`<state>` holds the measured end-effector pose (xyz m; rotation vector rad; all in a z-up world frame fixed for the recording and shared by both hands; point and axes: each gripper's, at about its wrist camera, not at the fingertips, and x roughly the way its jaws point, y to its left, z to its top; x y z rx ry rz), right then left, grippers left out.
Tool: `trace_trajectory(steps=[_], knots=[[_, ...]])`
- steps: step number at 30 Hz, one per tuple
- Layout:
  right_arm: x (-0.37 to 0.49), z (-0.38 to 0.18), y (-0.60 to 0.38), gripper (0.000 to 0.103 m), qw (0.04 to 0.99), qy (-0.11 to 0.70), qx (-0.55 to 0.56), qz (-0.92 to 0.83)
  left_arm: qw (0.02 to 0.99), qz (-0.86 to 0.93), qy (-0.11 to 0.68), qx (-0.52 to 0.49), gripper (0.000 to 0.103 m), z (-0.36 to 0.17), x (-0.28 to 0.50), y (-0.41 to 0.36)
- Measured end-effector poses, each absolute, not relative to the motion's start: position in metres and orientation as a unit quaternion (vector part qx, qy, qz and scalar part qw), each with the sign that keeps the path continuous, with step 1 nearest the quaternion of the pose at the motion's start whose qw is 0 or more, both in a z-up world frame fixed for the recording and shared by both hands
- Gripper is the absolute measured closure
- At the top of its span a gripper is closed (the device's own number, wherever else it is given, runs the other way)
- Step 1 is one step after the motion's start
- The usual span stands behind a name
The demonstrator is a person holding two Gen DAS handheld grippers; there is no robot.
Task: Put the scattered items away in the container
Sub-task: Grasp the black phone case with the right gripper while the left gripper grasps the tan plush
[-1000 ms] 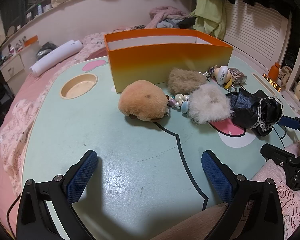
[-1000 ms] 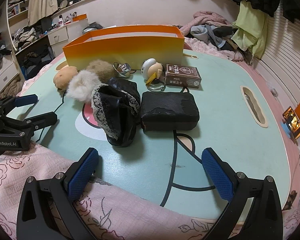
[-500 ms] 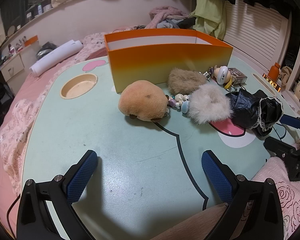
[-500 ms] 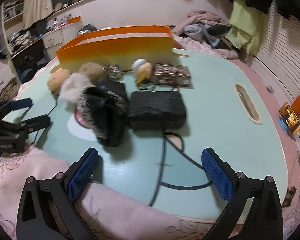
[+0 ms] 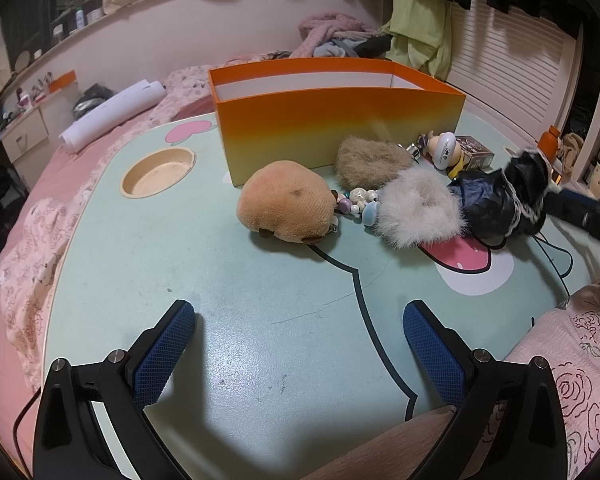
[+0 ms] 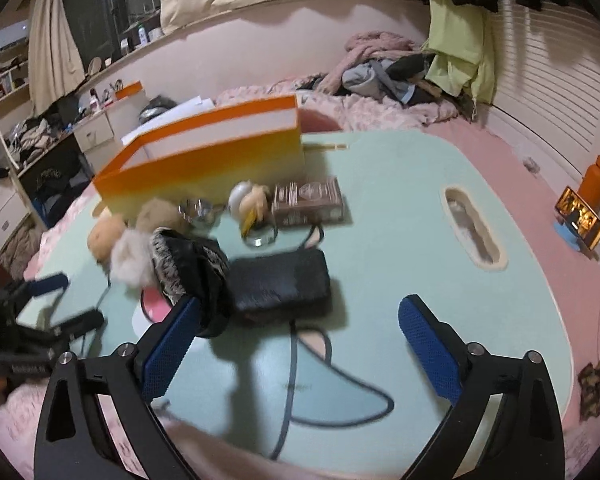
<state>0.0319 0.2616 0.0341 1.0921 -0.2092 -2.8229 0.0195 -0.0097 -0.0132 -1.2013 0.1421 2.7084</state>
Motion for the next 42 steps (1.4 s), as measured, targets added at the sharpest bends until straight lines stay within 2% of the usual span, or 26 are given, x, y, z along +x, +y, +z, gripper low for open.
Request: trace_trajectory(steps=[4,8,18,22,24,25,26,30,36,38,42], knots=[[0.027,0.046,0.273,0.004,0.063,-0.109,0.335,-0.934,0.088,0.910,0.048,-0.404,0.000,-0.014,0.020,-0.010],[0.018,0.043,0.283,0.004,0.031,-0.135,0.335,-0.932,0.088,0.910,0.048,-0.404,0.000,-0.014,0.020,-0.010],[0.005,0.024,0.256,0.004,0.037,-0.065,0.375,-0.924,0.088,0.909,0.048,-0.403,0.000,-0.014,0.020,-0.010],[-0.007,0.013,0.260,0.015,0.028,-0.064,0.399,-0.914,0.087,0.910,0.050,-0.403,0.000,-0.013,0.020,-0.009],[-0.007,0.015,0.256,0.025,0.023,-0.048,0.398,-0.916,0.087,0.910,0.050,-0.403,0.000,-0.013,0.020,-0.009],[-0.005,0.016,0.253,0.040,0.023,-0.042,0.396,-0.917,0.087,0.910,0.050,-0.402,0.000,-0.013,0.020,-0.009],[-0.004,0.017,0.251,0.042,0.019,-0.036,0.393,-0.918,0.087,0.910,0.050,-0.403,0.000,-0.013,0.020,-0.009],[0.003,0.019,0.258,0.042,0.023,-0.059,0.383,-0.922,0.082,0.912,0.041,-0.400,0.000,-0.010,0.023,-0.011],[0.019,0.025,0.278,0.042,-0.006,-0.101,0.342,-0.934,0.088,0.917,-0.025,-0.387,0.000,0.006,0.012,-0.032],[0.019,0.027,0.276,0.042,-0.010,-0.101,0.340,-0.935,0.079,0.923,-0.030,-0.376,0.002,0.014,0.001,-0.033],[0.016,0.028,0.273,0.042,-0.013,-0.096,0.339,-0.936,0.074,0.918,-0.026,-0.389,0.023,0.014,-0.034,-0.027]])
